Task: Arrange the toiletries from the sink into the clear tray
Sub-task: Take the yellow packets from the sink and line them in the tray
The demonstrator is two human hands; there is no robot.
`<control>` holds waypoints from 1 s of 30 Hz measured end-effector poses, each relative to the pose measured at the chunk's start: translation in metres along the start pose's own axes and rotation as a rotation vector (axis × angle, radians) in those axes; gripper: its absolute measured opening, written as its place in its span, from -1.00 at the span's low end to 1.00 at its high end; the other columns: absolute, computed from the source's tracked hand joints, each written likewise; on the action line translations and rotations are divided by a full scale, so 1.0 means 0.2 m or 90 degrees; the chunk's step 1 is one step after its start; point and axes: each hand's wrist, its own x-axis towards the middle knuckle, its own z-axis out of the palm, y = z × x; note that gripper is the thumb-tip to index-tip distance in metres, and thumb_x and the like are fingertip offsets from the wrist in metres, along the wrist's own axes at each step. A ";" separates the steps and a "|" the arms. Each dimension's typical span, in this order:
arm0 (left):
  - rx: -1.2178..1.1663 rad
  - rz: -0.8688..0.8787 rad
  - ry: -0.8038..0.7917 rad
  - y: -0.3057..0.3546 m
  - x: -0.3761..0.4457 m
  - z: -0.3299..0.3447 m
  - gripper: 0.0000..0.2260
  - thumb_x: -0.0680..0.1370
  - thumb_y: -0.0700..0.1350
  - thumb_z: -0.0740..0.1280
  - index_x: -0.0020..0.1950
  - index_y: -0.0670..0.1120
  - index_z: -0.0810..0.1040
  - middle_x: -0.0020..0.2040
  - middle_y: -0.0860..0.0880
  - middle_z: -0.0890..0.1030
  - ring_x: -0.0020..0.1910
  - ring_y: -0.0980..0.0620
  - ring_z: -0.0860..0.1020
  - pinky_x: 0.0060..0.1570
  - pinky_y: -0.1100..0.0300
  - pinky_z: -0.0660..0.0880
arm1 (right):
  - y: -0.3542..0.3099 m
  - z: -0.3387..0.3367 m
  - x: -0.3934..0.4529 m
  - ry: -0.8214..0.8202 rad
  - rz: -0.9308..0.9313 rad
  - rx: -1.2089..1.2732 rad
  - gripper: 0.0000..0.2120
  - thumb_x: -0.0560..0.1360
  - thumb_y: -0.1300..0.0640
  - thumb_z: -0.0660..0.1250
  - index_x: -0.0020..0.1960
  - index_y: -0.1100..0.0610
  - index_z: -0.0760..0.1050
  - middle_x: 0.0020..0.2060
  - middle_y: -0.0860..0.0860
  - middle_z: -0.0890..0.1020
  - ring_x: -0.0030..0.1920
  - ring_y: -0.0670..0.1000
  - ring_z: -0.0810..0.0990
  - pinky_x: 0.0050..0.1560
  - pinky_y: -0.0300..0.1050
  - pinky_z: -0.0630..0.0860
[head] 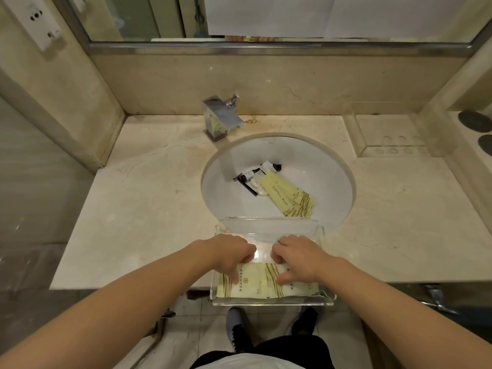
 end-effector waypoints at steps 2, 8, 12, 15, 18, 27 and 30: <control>-0.007 -0.004 -0.002 0.00 0.00 -0.01 -0.61 0.37 0.03 0.52 -0.01 -0.02 0.37 -0.06 0.01 0.50 -0.10 0.01 0.47 -0.16 0.15 0.42 | 0.00 -0.01 0.01 -0.011 0.001 0.014 -0.58 0.32 -0.29 0.37 -0.01 -0.03 0.40 -0.05 -0.06 0.50 -0.06 -0.01 0.43 0.00 -0.07 0.41; -0.027 -0.035 0.118 -0.02 0.00 -0.12 -0.46 0.34 0.22 0.48 0.14 0.00 0.34 -0.04 0.03 0.54 -0.12 0.00 0.49 -0.19 0.14 0.43 | 0.01 -0.08 0.01 0.108 0.043 0.130 -0.76 0.48 -0.16 0.23 -0.04 0.00 0.46 -0.11 -0.08 0.53 -0.11 -0.04 0.50 -0.08 -0.09 0.50; -0.102 -0.068 0.278 -0.04 0.03 -0.19 -0.61 0.48 0.19 0.35 0.12 -0.02 0.37 -0.18 0.04 0.50 -0.22 0.02 0.45 -0.25 0.15 0.35 | 0.07 -0.13 0.02 0.296 0.098 0.206 -0.87 0.54 0.02 0.23 -0.11 0.05 0.49 -0.20 -0.08 0.56 -0.20 -0.06 0.51 -0.15 -0.12 0.51; -0.210 -0.110 0.342 -0.05 0.07 -0.24 -0.78 0.53 0.07 0.33 0.04 -0.04 0.42 -0.25 0.04 0.51 -0.24 0.02 0.47 -0.24 0.14 0.40 | 0.15 -0.18 0.04 0.376 0.146 0.279 -0.87 0.54 0.11 0.24 -0.13 0.10 0.53 -0.23 -0.03 0.60 -0.25 -0.02 0.54 -0.25 -0.09 0.52; -0.334 -0.160 0.379 -0.07 0.14 -0.29 -0.88 0.53 -0.04 0.33 -0.03 -0.04 0.43 -0.30 0.06 0.48 -0.23 0.02 0.47 -0.21 0.15 0.40 | 0.25 -0.24 0.07 0.395 0.226 0.366 -0.88 0.53 0.13 0.24 -0.11 0.12 0.53 -0.23 -0.01 0.62 -0.25 0.05 0.57 -0.25 0.00 0.53; -0.535 -0.287 0.267 -0.09 0.49 -0.38 -0.68 0.56 -0.07 0.29 0.32 -0.04 0.43 0.12 -0.10 0.54 0.00 -0.04 0.51 -0.01 0.19 0.38 | 0.57 -0.24 0.26 0.199 0.306 0.418 -0.79 0.54 0.09 0.27 0.11 0.14 0.54 0.06 0.08 0.58 0.00 0.09 0.57 0.00 -0.04 0.52; -0.521 -0.288 0.182 -0.10 0.63 -0.40 -0.62 0.58 -0.06 0.28 0.40 0.00 0.38 0.39 -0.09 0.44 0.26 -0.07 0.49 0.20 0.14 0.39 | 0.68 -0.20 0.34 0.131 0.306 0.372 -0.68 0.53 0.06 0.26 0.23 0.13 0.52 0.21 0.13 0.50 0.18 0.15 0.51 0.15 0.00 0.49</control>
